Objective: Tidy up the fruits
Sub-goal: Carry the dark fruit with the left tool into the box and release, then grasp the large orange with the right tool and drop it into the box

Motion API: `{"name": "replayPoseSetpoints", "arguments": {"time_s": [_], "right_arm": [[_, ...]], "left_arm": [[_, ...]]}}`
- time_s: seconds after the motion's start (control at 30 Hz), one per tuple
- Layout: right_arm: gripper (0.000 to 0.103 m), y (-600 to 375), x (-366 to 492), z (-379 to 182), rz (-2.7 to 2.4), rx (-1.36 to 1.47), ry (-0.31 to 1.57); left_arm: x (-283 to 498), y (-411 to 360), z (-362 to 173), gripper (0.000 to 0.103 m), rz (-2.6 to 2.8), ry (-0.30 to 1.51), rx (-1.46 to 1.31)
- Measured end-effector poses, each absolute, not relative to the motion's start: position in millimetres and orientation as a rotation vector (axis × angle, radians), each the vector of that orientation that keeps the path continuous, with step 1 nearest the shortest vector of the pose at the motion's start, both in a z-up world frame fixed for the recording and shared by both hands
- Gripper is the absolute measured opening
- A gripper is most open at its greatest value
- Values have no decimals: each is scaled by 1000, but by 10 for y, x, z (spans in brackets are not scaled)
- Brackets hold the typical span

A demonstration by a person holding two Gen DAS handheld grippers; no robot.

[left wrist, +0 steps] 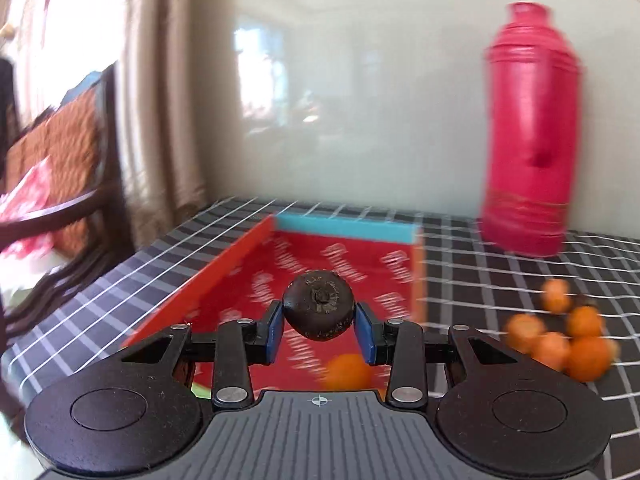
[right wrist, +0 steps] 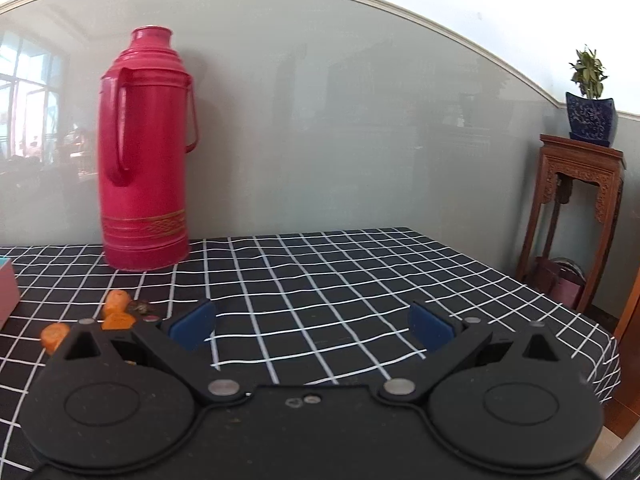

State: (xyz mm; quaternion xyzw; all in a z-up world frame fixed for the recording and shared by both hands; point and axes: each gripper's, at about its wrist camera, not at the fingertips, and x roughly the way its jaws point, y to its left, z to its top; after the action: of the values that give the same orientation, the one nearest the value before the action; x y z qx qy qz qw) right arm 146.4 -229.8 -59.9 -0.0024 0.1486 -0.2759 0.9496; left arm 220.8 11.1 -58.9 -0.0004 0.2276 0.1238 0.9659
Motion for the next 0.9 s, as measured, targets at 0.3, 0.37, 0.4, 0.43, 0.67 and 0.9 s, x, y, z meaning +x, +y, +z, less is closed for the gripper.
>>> {"name": "replayPoseSetpoints", "arguments": {"time_s": [0.3, 0.37, 0.4, 0.43, 0.67, 0.9], "right_arm": [[97, -2044, 1605, -597, -472, -13, 312], [97, -2007, 1630, -607, -445, -8, 320], [97, -1984, 1645, -611, -430, -5, 323], [97, -1960, 1657, -618, -414, -3, 324], [97, -1821, 1798, -689, -316, 32, 368], [91, -1828, 1963, -766, -247, 152, 427]], "left_arm": [[2261, 524, -681, 38, 345, 556, -33], [2258, 525, -654, 40, 354, 555, -36], [2250, 543, -649, 43, 350, 555, -45], [2241, 555, -639, 51, 347, 550, -51], [2109, 659, -564, 82, 371, 487, -66], [2012, 825, -517, 85, 414, 445, -55]]}}
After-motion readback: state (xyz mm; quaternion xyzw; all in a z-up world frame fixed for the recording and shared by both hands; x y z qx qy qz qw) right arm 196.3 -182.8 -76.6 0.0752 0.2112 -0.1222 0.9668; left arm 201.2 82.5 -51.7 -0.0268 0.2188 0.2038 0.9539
